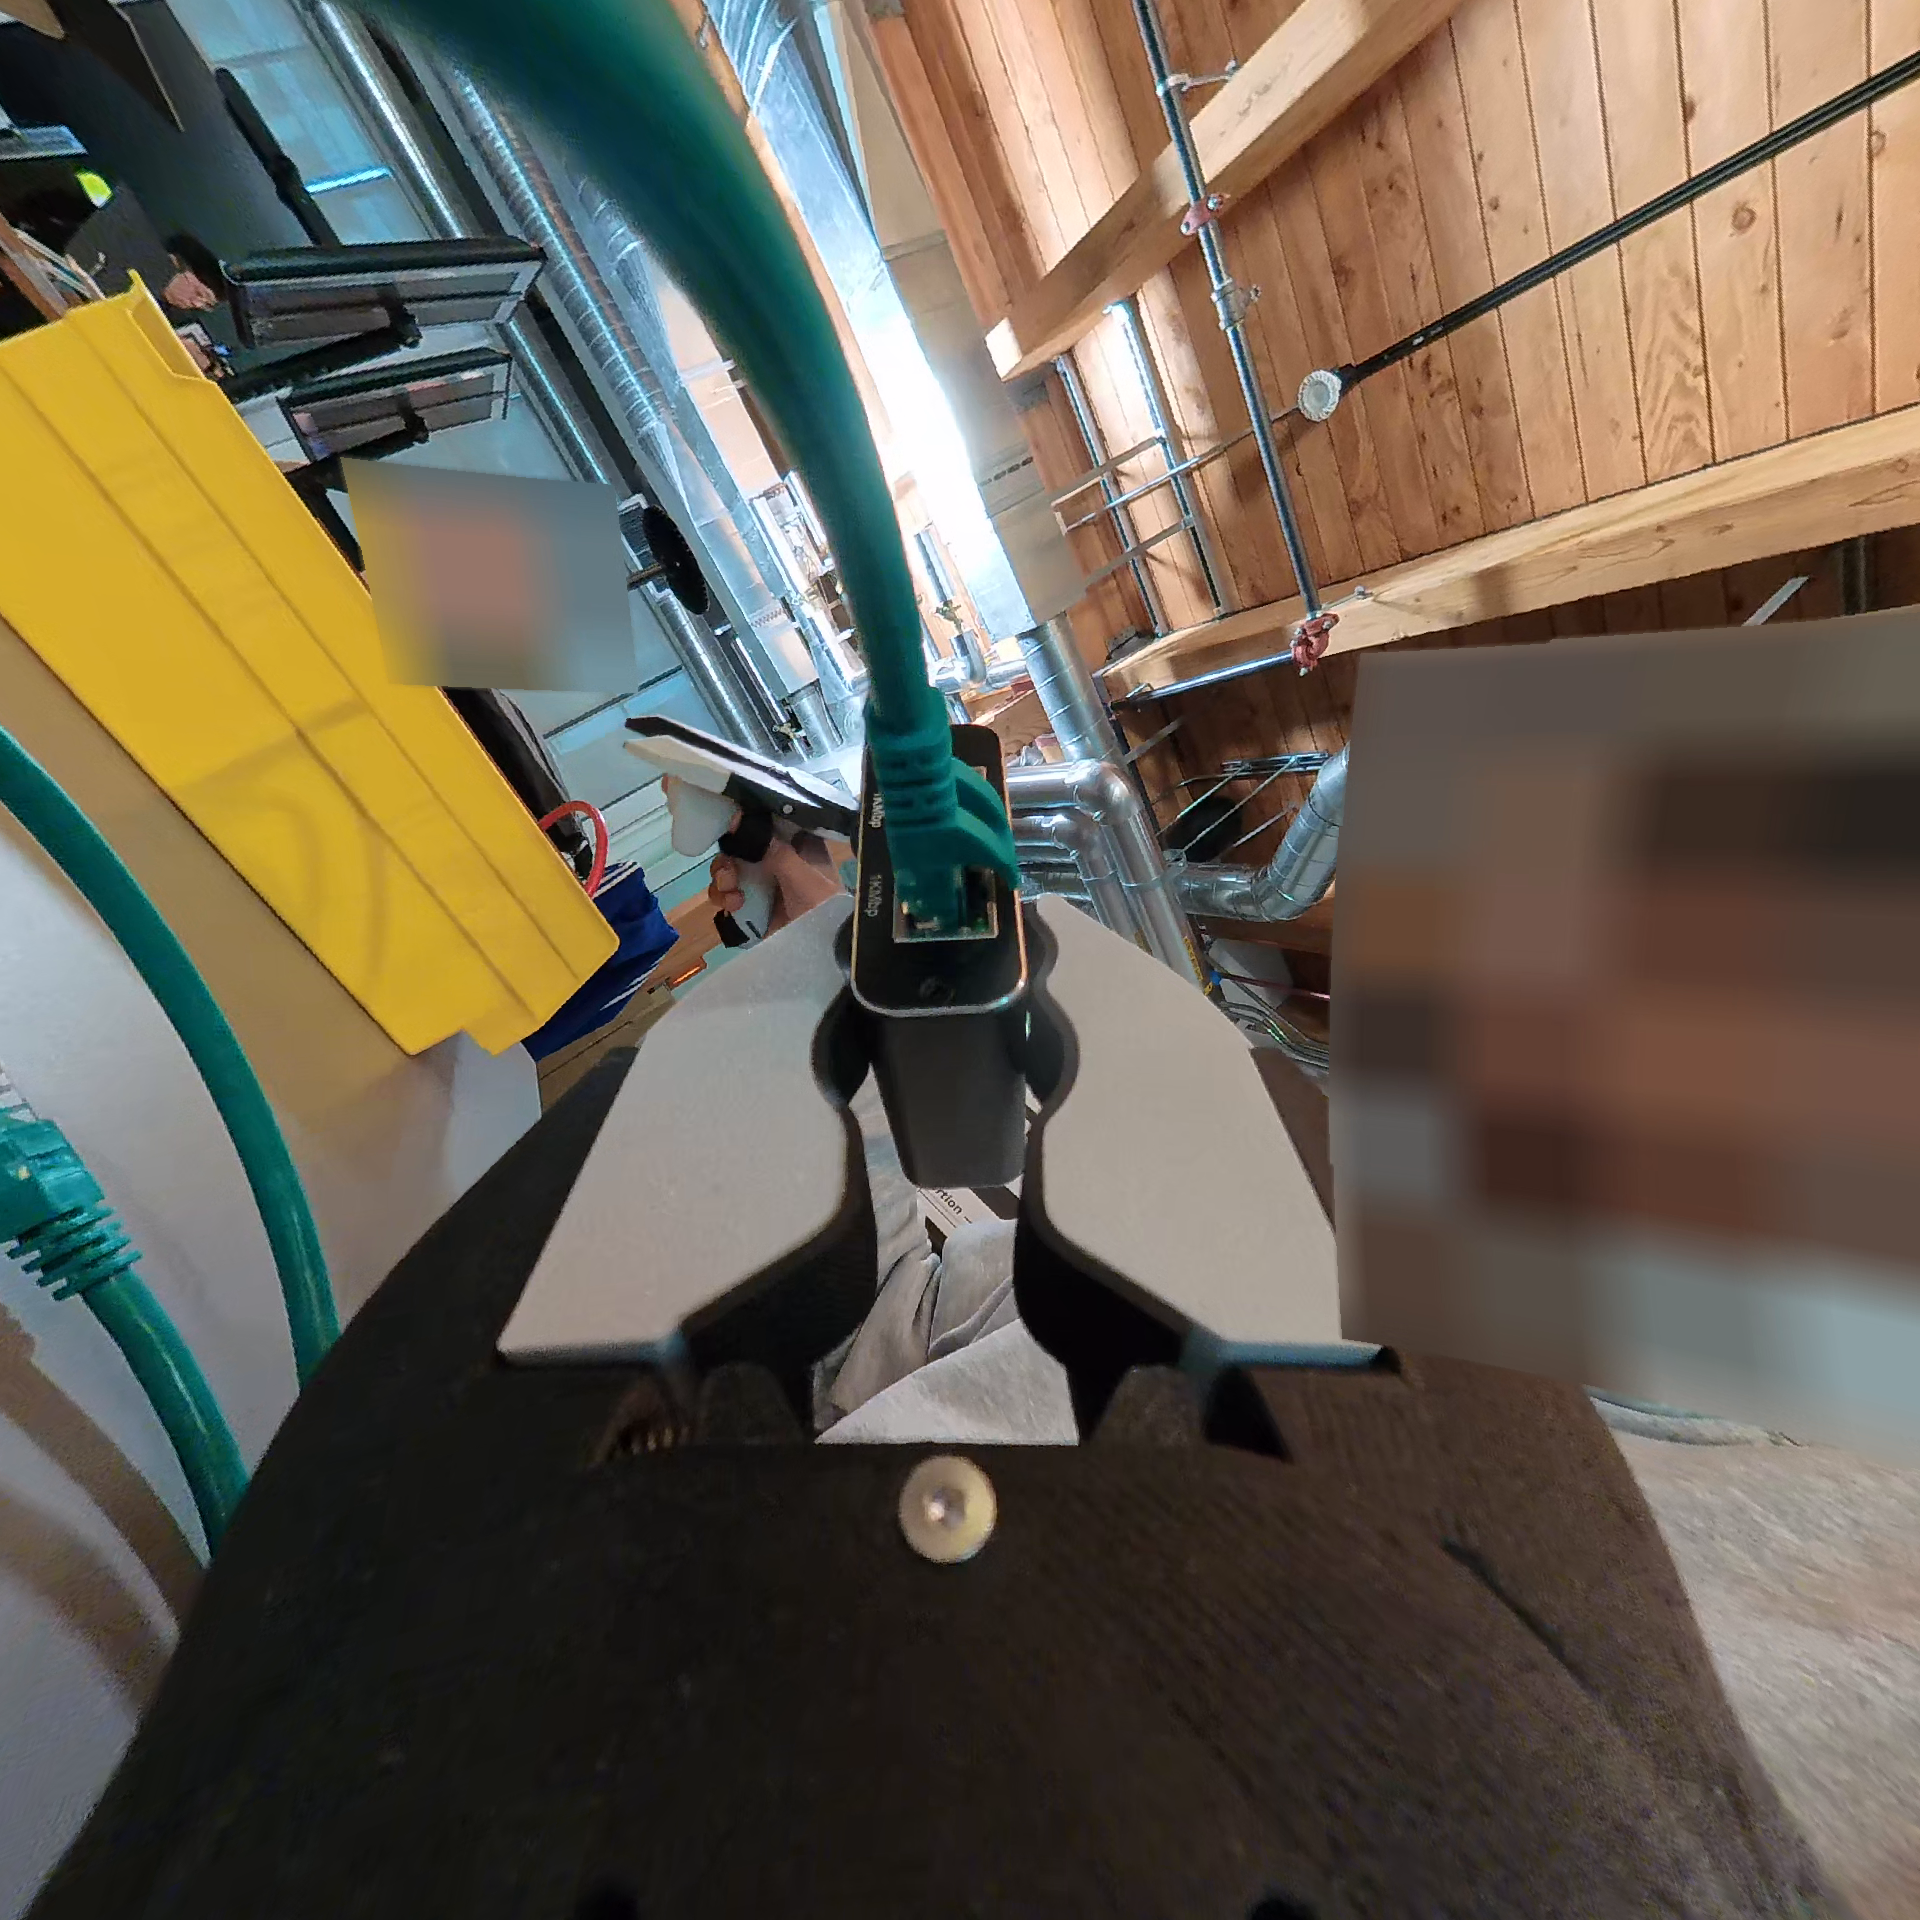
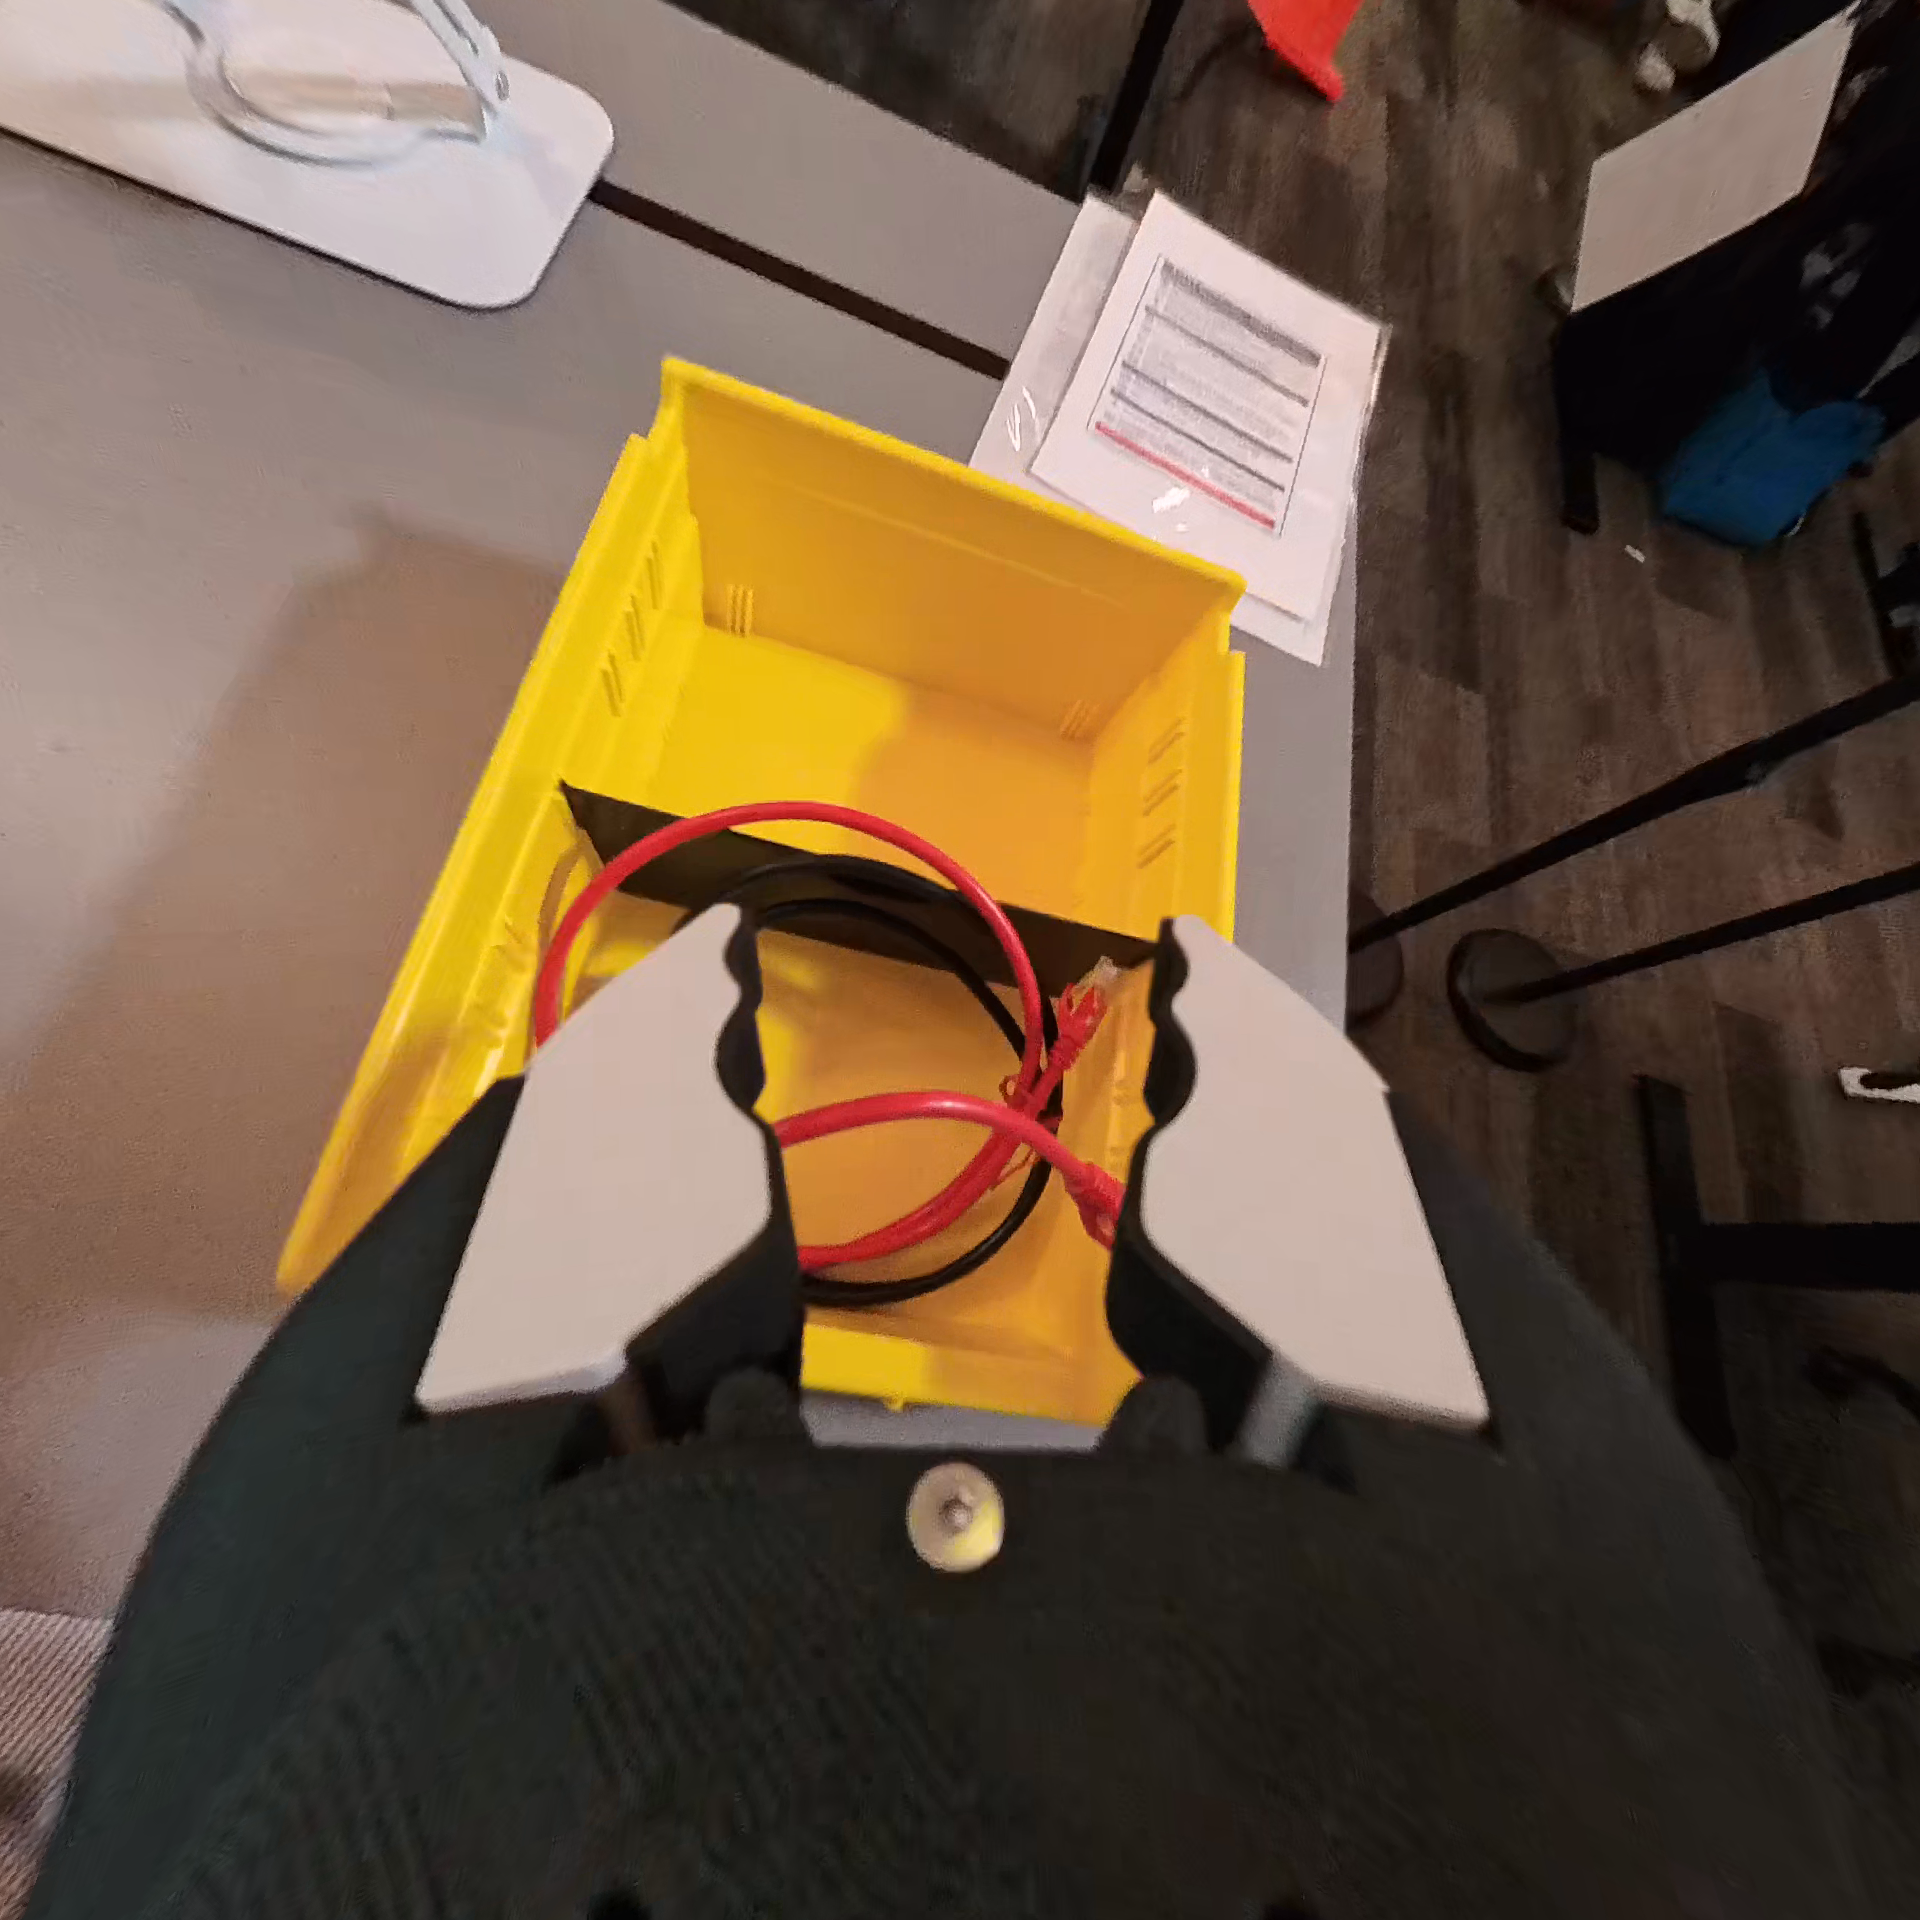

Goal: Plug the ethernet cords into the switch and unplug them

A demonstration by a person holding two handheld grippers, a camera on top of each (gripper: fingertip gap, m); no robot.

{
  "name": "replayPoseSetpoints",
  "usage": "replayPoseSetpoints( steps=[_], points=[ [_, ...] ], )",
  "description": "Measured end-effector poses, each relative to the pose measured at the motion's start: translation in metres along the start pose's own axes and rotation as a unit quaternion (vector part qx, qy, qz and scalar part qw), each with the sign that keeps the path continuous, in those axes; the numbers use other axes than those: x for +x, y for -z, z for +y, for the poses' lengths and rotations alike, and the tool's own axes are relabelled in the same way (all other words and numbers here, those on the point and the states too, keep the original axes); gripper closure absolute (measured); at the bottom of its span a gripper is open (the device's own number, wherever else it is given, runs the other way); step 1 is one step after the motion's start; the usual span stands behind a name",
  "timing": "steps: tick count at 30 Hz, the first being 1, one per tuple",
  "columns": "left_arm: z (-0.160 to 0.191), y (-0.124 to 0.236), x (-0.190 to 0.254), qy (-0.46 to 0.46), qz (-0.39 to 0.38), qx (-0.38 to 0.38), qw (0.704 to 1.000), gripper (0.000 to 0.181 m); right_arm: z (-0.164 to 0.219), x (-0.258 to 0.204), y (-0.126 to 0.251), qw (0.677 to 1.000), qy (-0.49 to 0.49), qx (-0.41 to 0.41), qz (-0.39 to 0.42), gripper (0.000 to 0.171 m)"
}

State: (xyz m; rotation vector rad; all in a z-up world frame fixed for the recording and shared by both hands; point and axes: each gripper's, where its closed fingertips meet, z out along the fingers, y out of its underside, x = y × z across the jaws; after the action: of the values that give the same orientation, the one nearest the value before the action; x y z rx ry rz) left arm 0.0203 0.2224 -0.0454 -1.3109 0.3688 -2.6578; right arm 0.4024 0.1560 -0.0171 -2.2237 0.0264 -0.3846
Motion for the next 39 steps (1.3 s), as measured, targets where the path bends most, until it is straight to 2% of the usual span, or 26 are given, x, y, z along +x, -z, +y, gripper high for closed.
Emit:
replayPoseSetpoints(
  steps=[3,5,7,9,12,16,18,21,23,26,31,33,34,39],
  points=[
    [0.001,-0.001,-0.001,-0.002,-0.003,-0.004,1.0,0.156,-0.031,-0.021,0.016,0.997,0.013,0.078,-0.026,0.101],
    [0.004,-0.002,-0.002,-0.007,-0.009,-0.013,1.0,0.156,-0.058,-0.055,0.031,0.986,0.02,0.145,-0.078,0.106],
    [0.009,-0.004,-0.003,-0.016,-0.017,-0.028,0.999,0.156,-0.082,-0.107,0.047,0.962,0.015,0.213,-0.167,0.112],
    [0.016,-0.007,-0.006,-0.027,-0.032,-0.049,0.998,0.156,-0.095,-0.17,0.059,0.923,-0.004,0.258,-0.286,0.119],
    [0.028,-0.009,-0.016,-0.048,-0.072,-0.088,0.992,0.156,-0.081,-0.262,0.056,0.864,-0.034,0.229,-0.448,0.12],
    [0.046,-0.012,-0.024,-0.082,-0.109,-0.15,0.979,0.156,-0.048,-0.335,0.026,0.841,-0.047,0.171,-0.511,0.121],
    [0.059,-0.012,-0.028,-0.1,-0.127,-0.192,0.968,0.156,-0.041,-0.352,0.024,0.814,-0.08,0.161,-0.552,0.124],
    [0.075,-0.01,-0.033,-0.076,-0.132,-0.239,0.959,0.156,-0.036,-0.356,0.034,0.722,-0.178,0.107,-0.66,0.124],
    [0.085,-0.012,-0.03,-0.02,-0.106,-0.252,0.962,0.156,-0.033,-0.353,0.031,0.681,-0.224,0.081,-0.692,0.119],
    [0.102,-0.008,-0.038,0.018,-0.118,-0.29,0.95,0.155,-0.021,-0.359,0.029,0.678,-0.202,0.054,-0.705,0.12],
    [0.127,0.001,-0.05,0.007,-0.157,-0.364,0.918,0.155,0.01,-0.393,0.041,0.678,-0.101,0.001,-0.728,0.125],
    [0.129,0.006,-0.057,-0.001,-0.18,-0.375,0.909,0.155,0.016,-0.401,0.042,0.693,-0.064,0.002,-0.718,0.153],
    [0.127,0.007,-0.062,-0.013,-0.195,-0.372,0.907,0.151,0.013,-0.4,0.038,0.71,-0.057,0.02,-0.702,0.16],
    [0.093,-0.008,-0.053,-0.047,-0.17,-0.264,0.948,0.116,-0.018,-0.381,0.028,0.745,-0.112,0.124,-0.646,0.164]
  ],
)
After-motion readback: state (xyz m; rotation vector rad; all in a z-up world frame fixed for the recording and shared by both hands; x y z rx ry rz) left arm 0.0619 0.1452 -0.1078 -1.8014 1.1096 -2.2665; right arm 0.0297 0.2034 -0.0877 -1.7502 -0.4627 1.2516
